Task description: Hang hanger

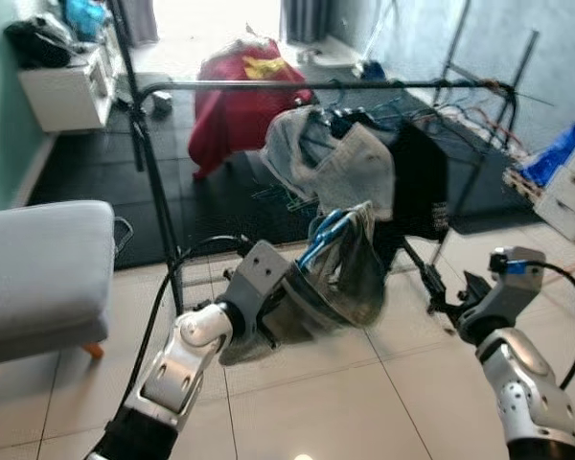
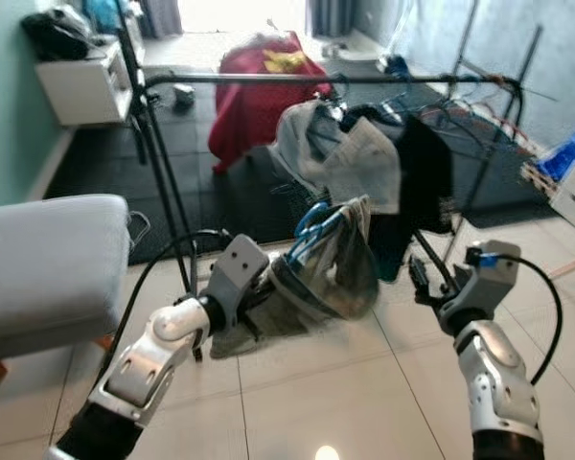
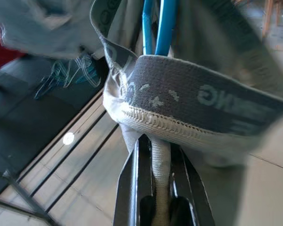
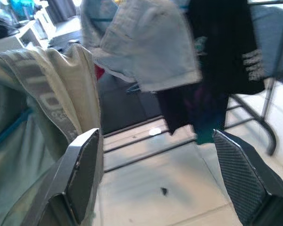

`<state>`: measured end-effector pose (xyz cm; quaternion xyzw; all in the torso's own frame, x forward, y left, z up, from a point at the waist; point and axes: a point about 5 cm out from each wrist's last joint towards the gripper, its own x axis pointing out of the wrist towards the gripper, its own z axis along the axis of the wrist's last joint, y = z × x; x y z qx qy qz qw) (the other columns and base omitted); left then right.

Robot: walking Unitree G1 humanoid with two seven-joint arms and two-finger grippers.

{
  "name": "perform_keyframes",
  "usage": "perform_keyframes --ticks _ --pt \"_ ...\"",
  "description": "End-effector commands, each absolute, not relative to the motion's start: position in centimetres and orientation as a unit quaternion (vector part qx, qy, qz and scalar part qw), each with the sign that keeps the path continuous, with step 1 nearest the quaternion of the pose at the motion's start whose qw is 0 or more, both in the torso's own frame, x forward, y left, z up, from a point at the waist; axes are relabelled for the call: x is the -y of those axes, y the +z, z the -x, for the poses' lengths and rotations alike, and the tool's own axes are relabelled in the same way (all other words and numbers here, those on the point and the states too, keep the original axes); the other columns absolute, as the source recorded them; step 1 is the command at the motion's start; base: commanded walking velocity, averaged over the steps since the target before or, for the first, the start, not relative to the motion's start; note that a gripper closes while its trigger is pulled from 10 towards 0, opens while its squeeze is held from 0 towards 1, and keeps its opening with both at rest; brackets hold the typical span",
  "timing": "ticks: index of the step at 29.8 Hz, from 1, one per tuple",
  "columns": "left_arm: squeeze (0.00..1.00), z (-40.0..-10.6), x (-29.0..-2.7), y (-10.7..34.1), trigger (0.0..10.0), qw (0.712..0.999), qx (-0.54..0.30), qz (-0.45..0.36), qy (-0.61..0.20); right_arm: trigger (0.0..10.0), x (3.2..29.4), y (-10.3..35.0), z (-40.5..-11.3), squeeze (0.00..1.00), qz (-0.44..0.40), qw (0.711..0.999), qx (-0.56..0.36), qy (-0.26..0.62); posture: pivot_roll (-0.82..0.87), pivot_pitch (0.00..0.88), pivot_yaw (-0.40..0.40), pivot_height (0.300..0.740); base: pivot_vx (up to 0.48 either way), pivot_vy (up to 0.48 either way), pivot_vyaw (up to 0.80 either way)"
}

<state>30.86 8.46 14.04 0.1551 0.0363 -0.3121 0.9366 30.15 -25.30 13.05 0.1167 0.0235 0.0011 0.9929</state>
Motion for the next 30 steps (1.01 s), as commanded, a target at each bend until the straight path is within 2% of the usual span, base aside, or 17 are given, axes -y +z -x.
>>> perform_keyframes --ticks 1,21,27,30 --pt "0.00 -31.0 -8.5 14.0 10.0 0.939 -0.043 -0.156 -0.304 10.0 25.8 12.7 -29.9 0.00 -0.118 0.993 -0.030 -0.008 -0.06 0.050 -0.069 0.740 0.480 0.000 0.00" --pt "0.00 -31.6 -8.5 14.3 10.0 0.953 -0.071 -0.135 -0.262 10.0 25.8 12.7 -29.9 0.00 -0.119 0.992 -0.029 -0.010 -0.06 0.052 -0.069 0.740 0.480 0.000 0.00" --pt "0.00 -32.3 -10.0 14.3 10.0 0.965 -0.089 -0.139 -0.205 10.0 25.8 12.7 -29.9 0.00 -0.120 0.992 -0.029 -0.010 -0.06 0.053 -0.069 0.740 0.480 0.000 0.00" --pt "0.00 -32.8 -11.9 14.2 10.0 0.981 -0.096 -0.105 -0.130 10.0 25.7 12.6 -29.9 0.00 -0.121 0.992 -0.030 -0.010 -0.06 0.052 -0.067 0.740 0.480 0.000 0.00"
